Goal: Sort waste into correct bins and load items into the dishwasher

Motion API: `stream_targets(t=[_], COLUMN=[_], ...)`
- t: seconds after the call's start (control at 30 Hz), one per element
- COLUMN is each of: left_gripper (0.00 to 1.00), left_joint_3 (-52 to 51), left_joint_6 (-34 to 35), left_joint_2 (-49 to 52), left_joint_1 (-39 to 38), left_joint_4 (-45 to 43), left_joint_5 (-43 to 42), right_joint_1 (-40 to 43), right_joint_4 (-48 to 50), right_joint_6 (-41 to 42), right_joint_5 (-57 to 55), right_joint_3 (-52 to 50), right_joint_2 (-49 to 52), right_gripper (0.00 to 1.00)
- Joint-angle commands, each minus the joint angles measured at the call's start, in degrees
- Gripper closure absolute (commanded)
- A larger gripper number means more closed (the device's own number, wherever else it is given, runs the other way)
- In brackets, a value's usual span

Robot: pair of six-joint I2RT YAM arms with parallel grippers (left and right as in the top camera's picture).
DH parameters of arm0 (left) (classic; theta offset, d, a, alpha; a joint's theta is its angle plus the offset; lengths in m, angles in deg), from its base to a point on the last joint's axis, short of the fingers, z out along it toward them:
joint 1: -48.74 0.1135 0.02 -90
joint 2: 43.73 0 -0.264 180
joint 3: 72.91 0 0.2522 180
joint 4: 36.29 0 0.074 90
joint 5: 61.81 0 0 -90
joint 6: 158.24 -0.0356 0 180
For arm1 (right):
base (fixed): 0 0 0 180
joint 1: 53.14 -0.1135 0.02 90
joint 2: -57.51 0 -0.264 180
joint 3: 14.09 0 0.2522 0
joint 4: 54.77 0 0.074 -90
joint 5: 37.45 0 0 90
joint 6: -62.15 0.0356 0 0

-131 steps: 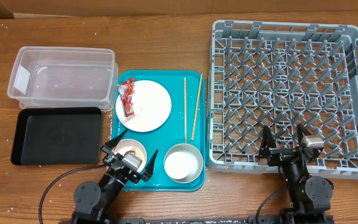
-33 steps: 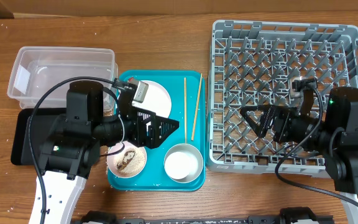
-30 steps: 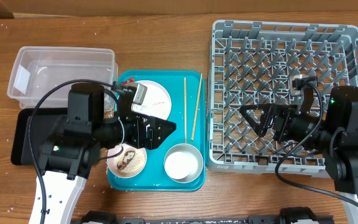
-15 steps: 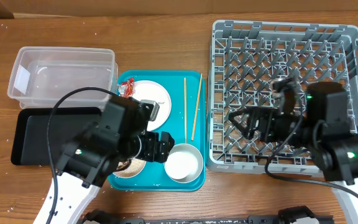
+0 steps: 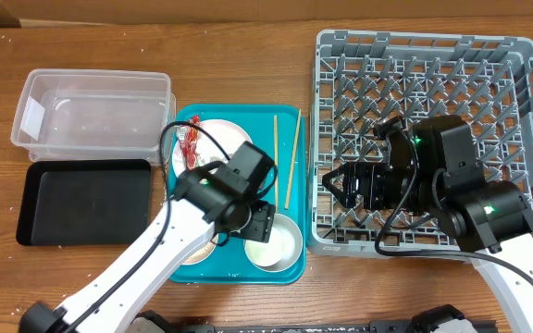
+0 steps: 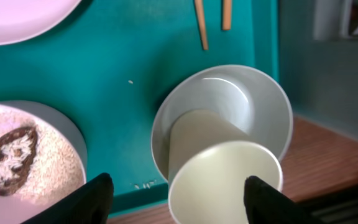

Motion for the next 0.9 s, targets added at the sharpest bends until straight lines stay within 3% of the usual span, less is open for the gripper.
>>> stream_targets(t=[0.0, 0.2, 0.37, 0.73, 0.87], left_gripper=[0.36, 0.56, 0.94, 0.96, 0.96], left_joint_3=[-1.25, -1.36, -1.20, 7.76, 13.38], left_joint_6=[2.19, 2.73, 2.71, 2.49, -0.09], left_joint_2=[3.50, 8.13, 8.11, -0.13, -5.40], left_joint_1=[-0.70, -0.70, -0.68, 3.48, 12.28], left_joint_4=[-1.25, -5.57, -5.18, 2.86, 1.22], left_joint_5=[2.75, 0.44, -0.44, -2.21, -16.57], right_joint_1=[-0.28, -0.28, -0.28, -0.28, -0.28], right_joint_4=[0.46, 0.44, 0.22, 0.26, 1.62], right_joint_6=[0.22, 0.24, 0.22, 0.20, 0.20], right_joint_5=[-0.72, -0.70, -0.72, -0.74, -0.70], right_joint_3=[1.46, 1.49, 1.46, 1.49, 1.49], right_joint_2=[-0.24, -0.24, -0.24, -0.24, -0.24], right_gripper=[0.08, 0.08, 0.08, 0.08, 0.08])
